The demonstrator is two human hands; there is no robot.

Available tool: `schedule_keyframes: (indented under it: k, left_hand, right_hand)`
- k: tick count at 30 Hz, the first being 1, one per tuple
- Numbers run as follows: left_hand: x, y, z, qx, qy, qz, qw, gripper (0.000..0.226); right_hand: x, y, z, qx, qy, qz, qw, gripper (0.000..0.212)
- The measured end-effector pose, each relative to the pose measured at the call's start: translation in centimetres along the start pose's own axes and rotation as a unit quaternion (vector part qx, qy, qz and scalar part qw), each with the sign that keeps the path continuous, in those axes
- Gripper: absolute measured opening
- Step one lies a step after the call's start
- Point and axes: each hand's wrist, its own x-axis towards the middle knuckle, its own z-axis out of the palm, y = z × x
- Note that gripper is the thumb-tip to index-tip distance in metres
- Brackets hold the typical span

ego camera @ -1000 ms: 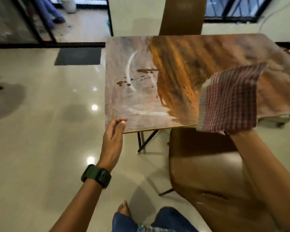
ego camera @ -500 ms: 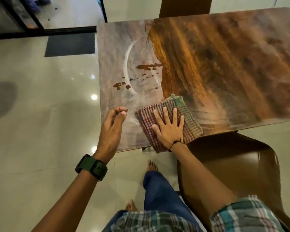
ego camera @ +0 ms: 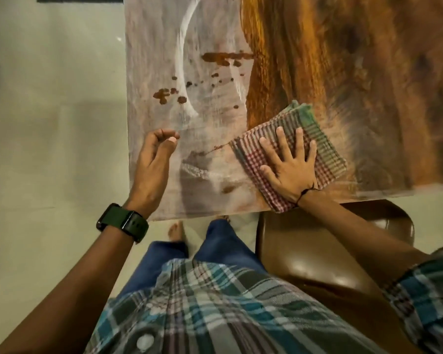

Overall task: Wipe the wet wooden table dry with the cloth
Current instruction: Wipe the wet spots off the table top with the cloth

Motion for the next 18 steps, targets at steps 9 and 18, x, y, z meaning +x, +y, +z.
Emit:
schedule_keyframes:
  k: [9,18]
  left_hand:
    - [-0.4,-2.6,-2.7,0.008,0.01,0.009,1.0,0.013]
    - [1.1,-3.1,-5.5,0.012,0.009,-0.005,1.0,0.012]
  right_hand:
    - [2.4,-21.6,1.1,-0.038,-0.023,-0.208,0.977,0.062]
    - [-2.8,-5.0,0.4,-0.046,0.013,-0.165,0.985,0.059]
